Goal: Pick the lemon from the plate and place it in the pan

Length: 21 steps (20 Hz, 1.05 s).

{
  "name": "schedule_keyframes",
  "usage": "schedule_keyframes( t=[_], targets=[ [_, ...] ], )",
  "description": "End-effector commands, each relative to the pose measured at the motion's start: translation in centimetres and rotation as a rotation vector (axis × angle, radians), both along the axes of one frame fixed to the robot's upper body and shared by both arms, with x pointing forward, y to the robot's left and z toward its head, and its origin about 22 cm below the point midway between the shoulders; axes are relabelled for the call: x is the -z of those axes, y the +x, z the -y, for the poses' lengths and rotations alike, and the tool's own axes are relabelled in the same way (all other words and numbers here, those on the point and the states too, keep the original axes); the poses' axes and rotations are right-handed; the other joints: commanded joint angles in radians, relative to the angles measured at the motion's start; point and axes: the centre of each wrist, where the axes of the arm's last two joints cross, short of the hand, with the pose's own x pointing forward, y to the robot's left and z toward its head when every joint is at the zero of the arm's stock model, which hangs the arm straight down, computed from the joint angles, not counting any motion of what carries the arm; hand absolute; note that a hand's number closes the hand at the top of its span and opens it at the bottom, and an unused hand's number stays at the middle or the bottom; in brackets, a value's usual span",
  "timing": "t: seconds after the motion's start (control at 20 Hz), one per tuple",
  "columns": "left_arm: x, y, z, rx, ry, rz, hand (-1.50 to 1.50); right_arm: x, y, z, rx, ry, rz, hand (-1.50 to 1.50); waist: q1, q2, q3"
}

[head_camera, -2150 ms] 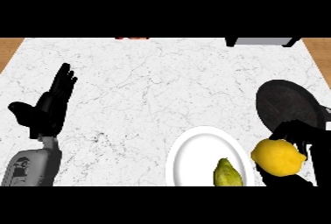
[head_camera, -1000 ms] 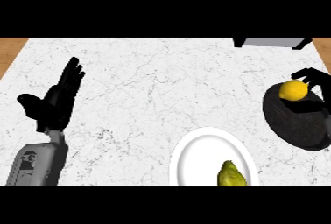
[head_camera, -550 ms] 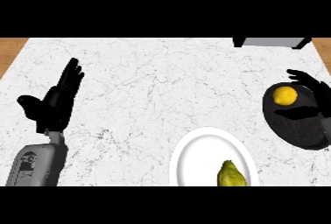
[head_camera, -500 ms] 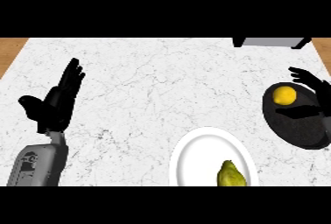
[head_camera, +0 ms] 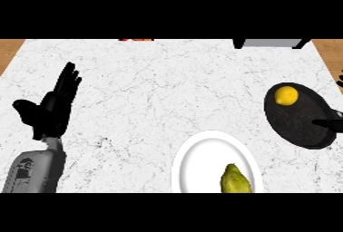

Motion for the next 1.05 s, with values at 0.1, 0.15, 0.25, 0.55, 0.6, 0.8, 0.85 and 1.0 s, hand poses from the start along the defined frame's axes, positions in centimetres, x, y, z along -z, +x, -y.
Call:
schedule_keyframes(
  t=[0.1,0.15,0.25,0.55,0.6,0.8,0.85,1.0],
  targets=[
    [0.2,-1.4,-1.7,-0.02,0.003,-0.011,0.0,-0.7,-6.8,6.3,-0.118,0.161,0.02,-1.5,-0.02,-0.011,-0.002],
    [1.1,-1.8,-2.4,-0.019,-0.005,-0.014,0.0,-1.1,-8.6,7.8,-0.111,0.176,0.038,-1.5,-0.017,-0.007,0.0],
    [0.1,-0.1,-0.2,-0.031,-0.022,-0.009,0.0,-2.0,-8.9,8.3,-0.15,0.175,0.034,-1.5,-0.033,-0.011,-0.002],
    [-1.0,-0.9,-0.5,-0.023,0.005,-0.013,0.0,-3.3,-14.2,11.3,-0.132,0.162,0.052,-1.5,-0.039,-0.015,-0.001],
    [-0.2,-1.7,-2.1,-0.046,-0.008,-0.014,0.0,-1.9,-14.1,10.4,-0.136,0.179,0.034,-1.5,-0.037,-0.017,-0.003],
    [0.2,-1.4,-1.0,-0.034,0.008,-0.007,0.0,-2.2,-16.4,11.0,-0.158,0.165,0.011,-1.5,-0.04,-0.014,-0.002],
    [0.1,-1.1,-1.1,-0.039,-0.013,-0.022,0.0,-5.5,-16.4,12.5,-0.162,0.127,0.005,-1.5,-0.037,-0.012,-0.002],
    [-0.1,-2.3,-0.9,-0.02,0.009,-0.015,0.0,-3.4,-17.2,11.1,-0.136,0.107,0.013,-1.5,-0.03,-0.015,-0.003]
  ],
)
